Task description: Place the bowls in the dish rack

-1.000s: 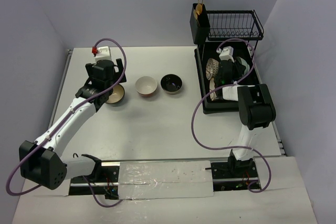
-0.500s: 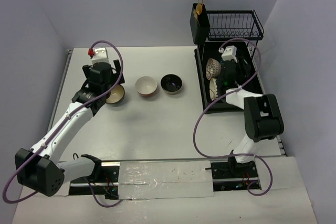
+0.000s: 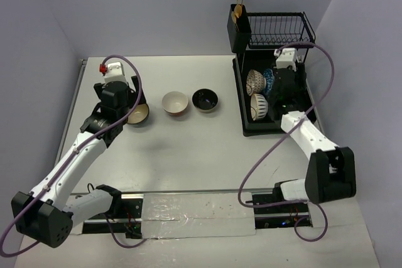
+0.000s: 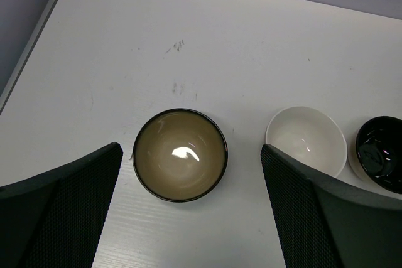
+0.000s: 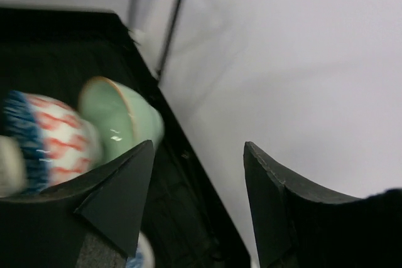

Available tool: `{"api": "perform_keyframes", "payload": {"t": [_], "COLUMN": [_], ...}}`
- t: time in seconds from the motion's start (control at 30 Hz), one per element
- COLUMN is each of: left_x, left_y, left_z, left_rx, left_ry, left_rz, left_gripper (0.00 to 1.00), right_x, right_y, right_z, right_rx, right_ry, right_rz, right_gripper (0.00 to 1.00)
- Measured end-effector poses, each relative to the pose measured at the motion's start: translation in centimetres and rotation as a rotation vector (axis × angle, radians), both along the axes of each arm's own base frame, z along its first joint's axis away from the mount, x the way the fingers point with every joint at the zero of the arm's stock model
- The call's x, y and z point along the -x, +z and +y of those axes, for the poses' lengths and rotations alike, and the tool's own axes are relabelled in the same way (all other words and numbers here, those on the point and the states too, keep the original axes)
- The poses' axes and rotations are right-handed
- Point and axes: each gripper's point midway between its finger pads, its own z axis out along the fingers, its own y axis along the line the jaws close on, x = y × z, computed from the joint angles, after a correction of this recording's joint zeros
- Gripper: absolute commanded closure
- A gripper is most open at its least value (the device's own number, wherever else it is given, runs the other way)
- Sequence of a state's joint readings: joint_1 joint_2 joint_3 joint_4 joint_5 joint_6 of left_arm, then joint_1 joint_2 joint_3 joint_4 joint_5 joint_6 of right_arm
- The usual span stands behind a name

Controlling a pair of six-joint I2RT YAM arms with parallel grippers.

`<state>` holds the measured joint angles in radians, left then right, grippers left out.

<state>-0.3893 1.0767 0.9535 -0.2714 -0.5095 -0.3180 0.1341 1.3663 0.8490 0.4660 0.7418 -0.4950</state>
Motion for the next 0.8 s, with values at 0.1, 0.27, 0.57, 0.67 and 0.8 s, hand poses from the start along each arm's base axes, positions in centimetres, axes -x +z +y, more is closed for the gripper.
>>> {"api": "perform_keyframes", "payload": {"t": [0.1, 0.27, 0.57, 0.67, 0.8], "left_x": [0.1, 0.2, 0.6, 0.7, 1.3], "left_y": [0.0, -0.9, -2.3, -2.1, -1.1], "left_z": [0.1, 0.1, 0.3, 0.6, 1.2], "left_rx": [0.006, 0.013, -0.001, -0.006, -0.007], "left_ry": [0.005, 0.009, 0.012, 0.026, 0.048], "left_rz": [-0.005, 0.005, 0.037, 0.031, 0.004], "left_gripper": [0.02, 0.02, 0.01, 0.01, 0.01], "right_x": [-0.4, -0.9, 1.8, 2.5, 2.3], "right_y": [2.8, 7.5, 4.7, 1.8, -2.6], "right_z": [2.4, 8.9, 23.0, 26.0, 28.5], "right_rx": [-0.102, -0.291, -0.619, -0.752, -0.884], "right_ry": [0.102, 0.333, 0.667, 0.678, 0.62], "right_rz": [-0.055, -0.136, 0.05, 0.13, 0.229], "right_gripper": [0.24, 0.12, 0.09, 0.09, 0.06]}}
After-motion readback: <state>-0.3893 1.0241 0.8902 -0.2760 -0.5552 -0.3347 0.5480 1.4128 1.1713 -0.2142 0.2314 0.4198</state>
